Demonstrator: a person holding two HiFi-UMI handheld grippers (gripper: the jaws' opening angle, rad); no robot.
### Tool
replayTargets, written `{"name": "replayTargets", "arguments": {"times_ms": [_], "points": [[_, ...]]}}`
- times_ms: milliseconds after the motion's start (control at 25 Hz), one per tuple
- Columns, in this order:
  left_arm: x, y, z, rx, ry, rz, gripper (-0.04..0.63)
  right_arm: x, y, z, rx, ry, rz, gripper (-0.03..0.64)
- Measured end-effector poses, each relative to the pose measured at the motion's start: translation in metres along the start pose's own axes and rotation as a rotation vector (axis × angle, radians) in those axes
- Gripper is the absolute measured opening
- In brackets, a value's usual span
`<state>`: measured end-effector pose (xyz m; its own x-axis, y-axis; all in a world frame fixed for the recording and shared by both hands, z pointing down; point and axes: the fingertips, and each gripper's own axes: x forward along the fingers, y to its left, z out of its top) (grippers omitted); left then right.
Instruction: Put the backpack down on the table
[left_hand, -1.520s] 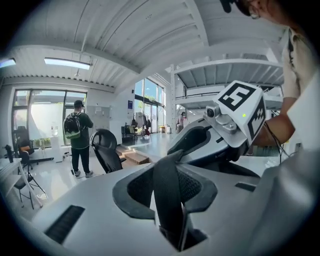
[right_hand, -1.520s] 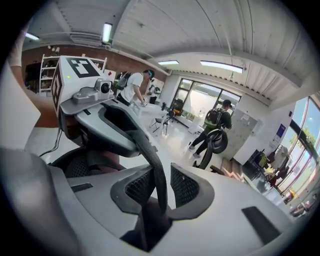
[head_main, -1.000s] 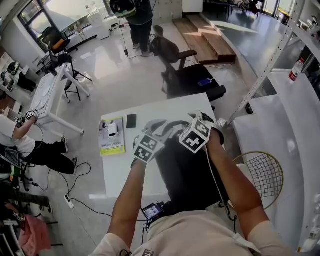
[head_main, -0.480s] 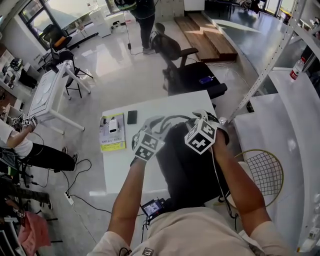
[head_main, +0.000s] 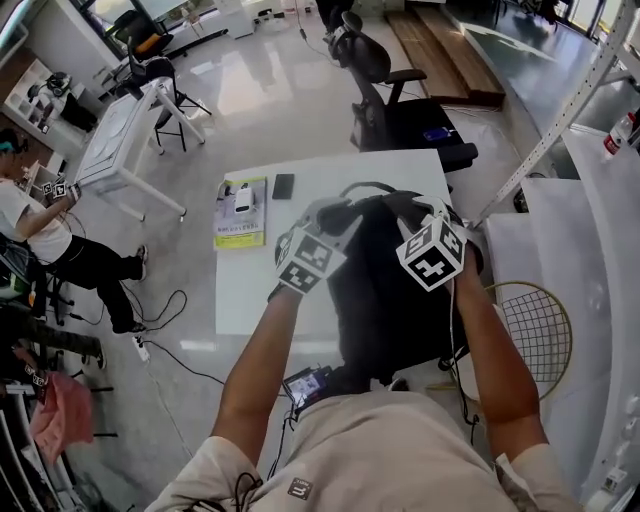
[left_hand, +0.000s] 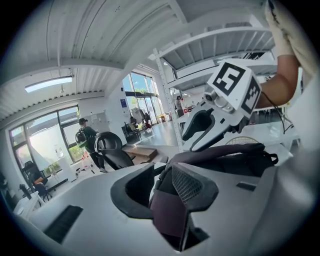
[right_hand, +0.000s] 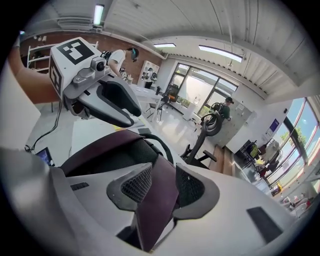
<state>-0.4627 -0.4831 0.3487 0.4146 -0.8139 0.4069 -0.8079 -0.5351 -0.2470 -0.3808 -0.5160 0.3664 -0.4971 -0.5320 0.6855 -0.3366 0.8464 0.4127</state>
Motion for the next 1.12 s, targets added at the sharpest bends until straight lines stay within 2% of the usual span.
{"name": "replayTargets", "arguments": {"times_ms": [280, 560, 880, 1120], "points": [[-0.048, -0.033, 0.028, 0.030, -0.061, 0.055, 0.074, -0.050, 0.019, -0.003, 0.026, -0.117, -0.015, 0.054], [-0.098, -0.067, 0.063, 0.035, -0.153, 0.105, 0.035, -0.109, 0.042, 0.002, 0.080, -0.276, 0.017, 0.026], [-0.146, -0.114, 0.109, 0.036, -0.266, 0.118, 0.023, -0.182, 0.066, 0.007, -0.005, -0.433, 0.039, 0.026], [-0.176, -0.160, 0.135, 0.127, -0.299, 0.136, 0.017, -0.239, 0.090, 0.010, -0.090, -0.563, 0.067, 0.025]]}}
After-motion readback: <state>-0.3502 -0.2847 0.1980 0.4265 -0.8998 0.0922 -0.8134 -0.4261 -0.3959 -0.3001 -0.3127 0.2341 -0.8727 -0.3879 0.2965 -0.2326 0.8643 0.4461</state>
